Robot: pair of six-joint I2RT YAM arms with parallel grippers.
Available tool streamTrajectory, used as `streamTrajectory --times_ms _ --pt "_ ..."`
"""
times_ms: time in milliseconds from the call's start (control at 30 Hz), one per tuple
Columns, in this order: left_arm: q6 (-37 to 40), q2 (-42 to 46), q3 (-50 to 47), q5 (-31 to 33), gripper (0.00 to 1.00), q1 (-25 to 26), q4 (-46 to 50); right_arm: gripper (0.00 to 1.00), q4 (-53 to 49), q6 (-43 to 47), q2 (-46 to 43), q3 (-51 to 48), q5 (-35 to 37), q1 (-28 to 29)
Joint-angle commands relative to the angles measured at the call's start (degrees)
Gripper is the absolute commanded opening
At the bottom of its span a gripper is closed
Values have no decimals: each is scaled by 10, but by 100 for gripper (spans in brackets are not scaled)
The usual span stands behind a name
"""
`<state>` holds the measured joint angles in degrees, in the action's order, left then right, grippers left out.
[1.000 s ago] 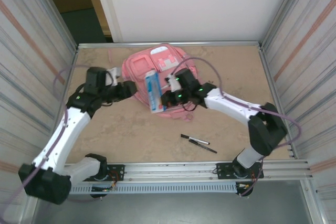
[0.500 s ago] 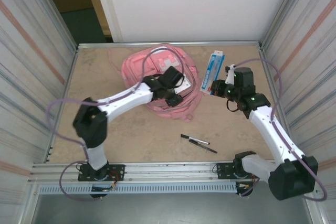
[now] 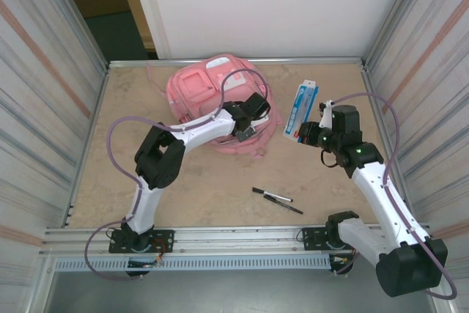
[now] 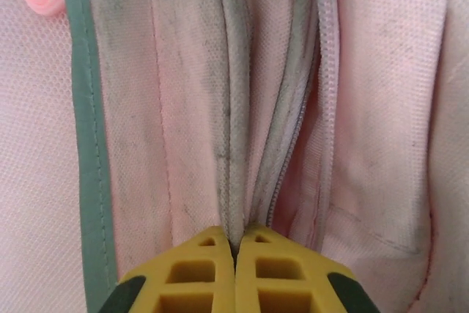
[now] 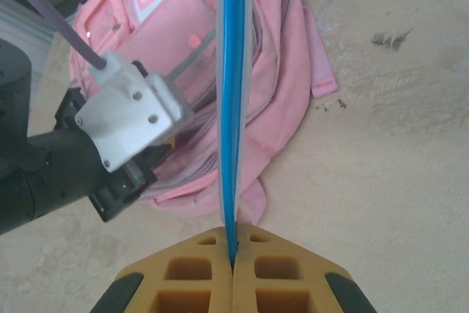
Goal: Pack the student bag
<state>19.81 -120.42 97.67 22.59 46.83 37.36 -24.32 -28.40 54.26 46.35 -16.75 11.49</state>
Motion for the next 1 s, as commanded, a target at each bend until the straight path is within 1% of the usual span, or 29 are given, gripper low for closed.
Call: streamTrajectory --times_ms 0,67,167,267,333,400,467,533,633,733,800,900,933,967 --pt "12 55 7 3 0 -5 9 0 -13 7 -12 -2 -27 -3" --pt "18 86 5 -6 0 -6 5 0 -10 5 -6 -6 -59 -2" --pt "36 124 5 -3 0 -6 -20 0 -6 2 8 -7 -123 7" --pt "49 151 14 4 0 -8 -43 0 -8 -9 39 0 -168 32" --pt "53 165 19 8 0 -8 -65 0 -8 -17 73 9 -175 53" --pt "65 169 19 7 0 -9 -94 0 7 -72 104 9 -135 70" --pt "64 162 33 7 0 -10 -105 0 90 -142 145 -7 -170 85" --pt "55 152 59 0 0 -10 -82 0 149 -188 194 0 -208 107" --pt "51 154 65 -8 0 -10 -85 0 151 -184 256 48 -222 148" --pt "44 164 65 -34 0 -10 -83 0 157 -188 303 85 -244 171" --pt "40 173 68 -61 0 -10 -73 0 176 -191 335 103 -266 177" --pt "29 190 62 -99 0 -9 -62 0 180 -160 398 144 -305 173" --pt "22 195 58 -109 0 -9 -62 1 165 -147 428 171 -328 170" --pt "19 201 55 -115 0 -9 -62 1 160 -135 460 199 -367 168"
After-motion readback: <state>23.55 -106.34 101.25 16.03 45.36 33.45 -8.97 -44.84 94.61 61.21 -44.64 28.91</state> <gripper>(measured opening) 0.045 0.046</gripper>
